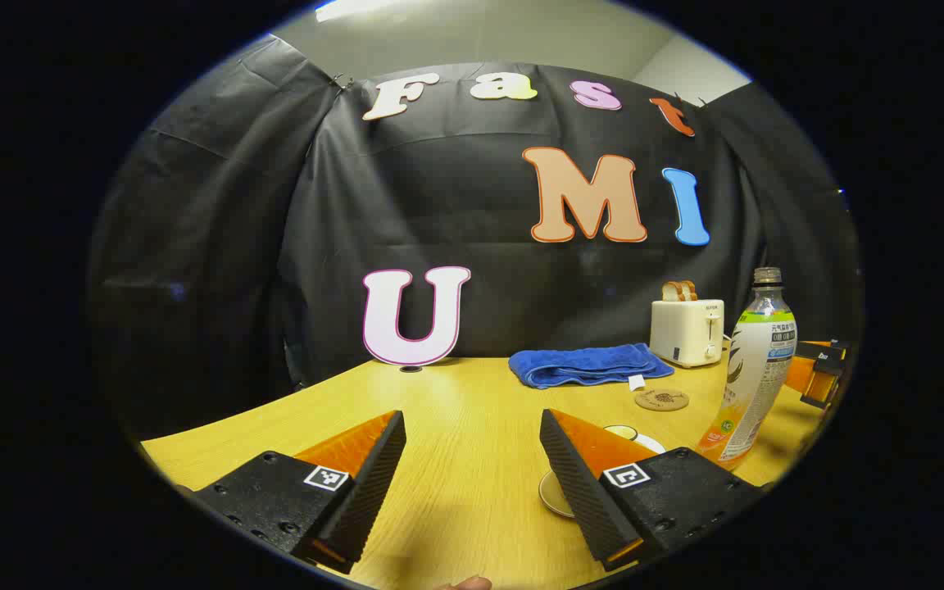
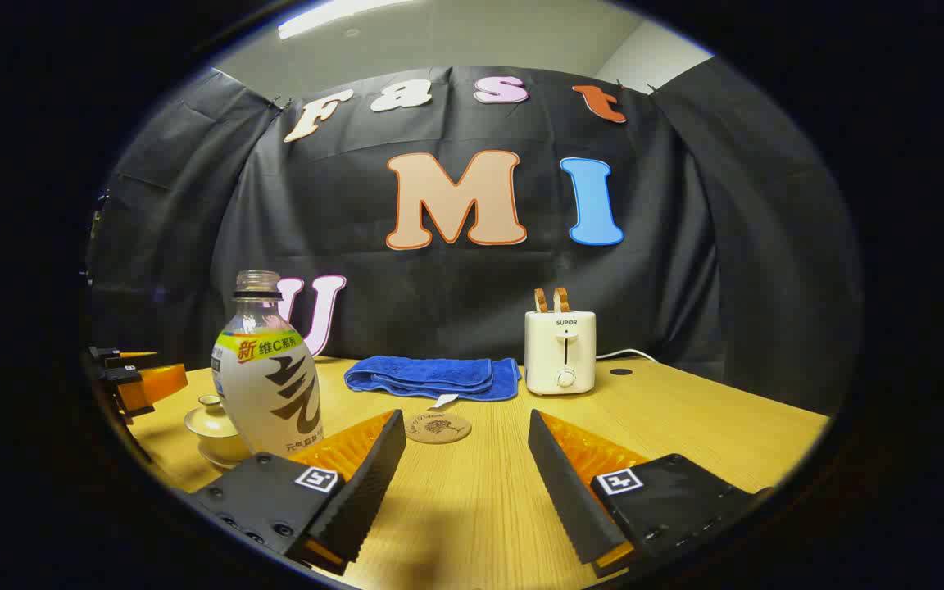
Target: Open the teacup lid with one hand, grasp the water bottle and pour water into the teacup with the other hand; after pouring, place the water bottle on the coaster and then close the teacup lid.
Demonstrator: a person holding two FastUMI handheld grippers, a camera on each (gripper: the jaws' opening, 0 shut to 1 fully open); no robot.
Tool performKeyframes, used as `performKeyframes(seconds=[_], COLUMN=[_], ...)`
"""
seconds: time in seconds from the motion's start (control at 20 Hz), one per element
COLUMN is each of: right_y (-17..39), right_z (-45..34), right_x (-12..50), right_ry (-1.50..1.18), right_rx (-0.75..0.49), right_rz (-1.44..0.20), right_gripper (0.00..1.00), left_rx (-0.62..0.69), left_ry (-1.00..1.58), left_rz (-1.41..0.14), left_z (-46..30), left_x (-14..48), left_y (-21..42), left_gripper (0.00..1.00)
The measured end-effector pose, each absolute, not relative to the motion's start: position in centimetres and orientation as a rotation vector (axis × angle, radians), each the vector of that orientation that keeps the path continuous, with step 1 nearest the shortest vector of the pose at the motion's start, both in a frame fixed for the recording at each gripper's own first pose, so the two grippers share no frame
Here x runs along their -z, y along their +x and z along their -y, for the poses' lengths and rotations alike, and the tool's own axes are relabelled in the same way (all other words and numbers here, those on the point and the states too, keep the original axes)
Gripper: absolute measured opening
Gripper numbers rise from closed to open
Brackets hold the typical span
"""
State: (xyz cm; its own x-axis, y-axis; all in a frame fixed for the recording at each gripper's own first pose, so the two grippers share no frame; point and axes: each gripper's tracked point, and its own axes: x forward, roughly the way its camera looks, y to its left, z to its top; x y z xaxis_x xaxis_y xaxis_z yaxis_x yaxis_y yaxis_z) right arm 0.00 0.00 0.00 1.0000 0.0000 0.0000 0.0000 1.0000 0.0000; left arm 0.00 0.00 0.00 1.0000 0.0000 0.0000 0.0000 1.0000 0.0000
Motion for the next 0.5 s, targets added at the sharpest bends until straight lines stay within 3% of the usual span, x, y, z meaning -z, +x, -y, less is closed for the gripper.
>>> performKeyframes(seconds=[0.5], right_y=[0.01], right_z=[0.03], right_x=[-0.01], right_ry=[0.0], right_rx=[0.0], right_rz=[0.0], right_gripper=[0.97], left_rx=[-0.002], left_ry=[-0.002], left_rz=[-0.001], left_z=[0.03], left_x=[0.1], left_y=[-0.03], left_gripper=[0.96])
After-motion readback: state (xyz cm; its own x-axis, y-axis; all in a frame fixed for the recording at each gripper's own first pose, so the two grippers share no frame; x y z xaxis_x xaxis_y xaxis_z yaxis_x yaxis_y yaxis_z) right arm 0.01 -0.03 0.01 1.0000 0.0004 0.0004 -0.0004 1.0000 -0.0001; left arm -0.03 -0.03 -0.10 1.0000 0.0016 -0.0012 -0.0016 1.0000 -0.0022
